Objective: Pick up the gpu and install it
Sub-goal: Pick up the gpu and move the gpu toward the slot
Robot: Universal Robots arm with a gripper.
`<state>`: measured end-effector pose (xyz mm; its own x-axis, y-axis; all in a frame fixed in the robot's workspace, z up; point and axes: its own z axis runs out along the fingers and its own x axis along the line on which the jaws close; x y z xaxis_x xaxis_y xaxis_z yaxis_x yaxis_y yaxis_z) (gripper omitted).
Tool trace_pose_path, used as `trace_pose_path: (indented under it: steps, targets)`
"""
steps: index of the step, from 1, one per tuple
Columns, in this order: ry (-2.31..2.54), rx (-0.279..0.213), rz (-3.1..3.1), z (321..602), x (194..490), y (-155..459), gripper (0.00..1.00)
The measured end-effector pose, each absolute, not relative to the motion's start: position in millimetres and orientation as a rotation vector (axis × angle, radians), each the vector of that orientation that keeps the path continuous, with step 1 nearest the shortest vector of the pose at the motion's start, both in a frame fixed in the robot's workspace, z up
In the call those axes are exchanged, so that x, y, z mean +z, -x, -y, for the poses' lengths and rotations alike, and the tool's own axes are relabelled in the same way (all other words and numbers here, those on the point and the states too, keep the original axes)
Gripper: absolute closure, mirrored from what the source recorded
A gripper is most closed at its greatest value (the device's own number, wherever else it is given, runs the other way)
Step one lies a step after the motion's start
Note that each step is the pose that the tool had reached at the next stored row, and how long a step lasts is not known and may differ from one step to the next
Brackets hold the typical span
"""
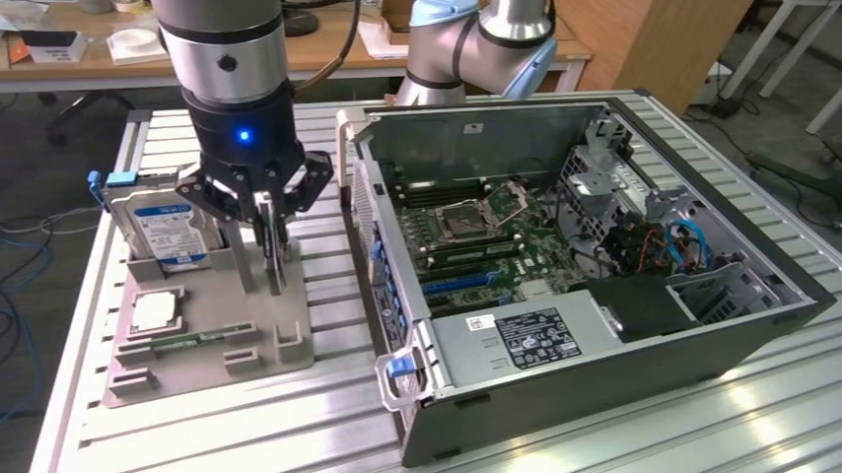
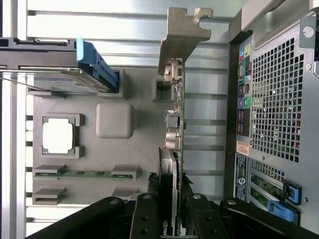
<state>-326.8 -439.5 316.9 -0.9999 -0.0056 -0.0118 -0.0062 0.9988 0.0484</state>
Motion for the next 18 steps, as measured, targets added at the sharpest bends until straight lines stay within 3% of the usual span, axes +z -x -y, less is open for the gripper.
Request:
trace_pose_path:
  steps: [18]
  targets:
    - [0.009, 0.076, -3.129, 439.6, 327.0, 326.8, 0.73]
